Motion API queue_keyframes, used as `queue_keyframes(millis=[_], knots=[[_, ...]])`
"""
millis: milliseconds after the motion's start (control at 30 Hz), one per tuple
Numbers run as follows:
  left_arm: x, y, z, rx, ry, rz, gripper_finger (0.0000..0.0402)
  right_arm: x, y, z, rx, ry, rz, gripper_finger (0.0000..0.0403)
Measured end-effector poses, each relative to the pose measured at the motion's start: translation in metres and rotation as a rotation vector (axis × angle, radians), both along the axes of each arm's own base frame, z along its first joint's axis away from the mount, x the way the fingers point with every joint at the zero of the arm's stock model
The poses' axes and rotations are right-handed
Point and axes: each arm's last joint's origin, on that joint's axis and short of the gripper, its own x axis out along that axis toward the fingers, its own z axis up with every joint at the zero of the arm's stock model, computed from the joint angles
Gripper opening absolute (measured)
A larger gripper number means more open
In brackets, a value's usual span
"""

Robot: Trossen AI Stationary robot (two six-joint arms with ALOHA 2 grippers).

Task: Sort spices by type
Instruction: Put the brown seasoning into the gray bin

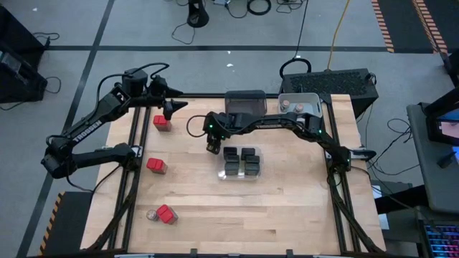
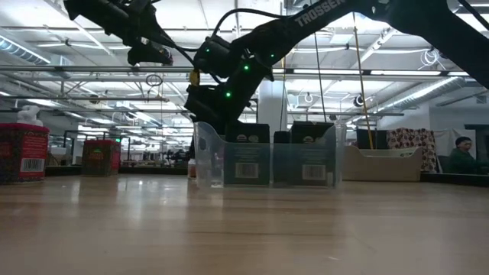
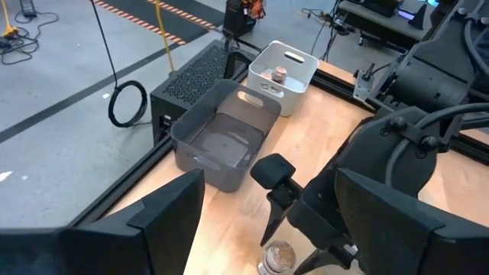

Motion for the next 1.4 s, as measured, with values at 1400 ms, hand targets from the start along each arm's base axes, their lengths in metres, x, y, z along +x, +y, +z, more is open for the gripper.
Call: queue_keyframes(millis=[1400], knots=[[0.0000,-0.0016,-0.0010,-0.024,-0.004,-0.039,0.0299,0.0006,-0.0004,0.0024,0.040,-0.014,-0.059,0.0162]])
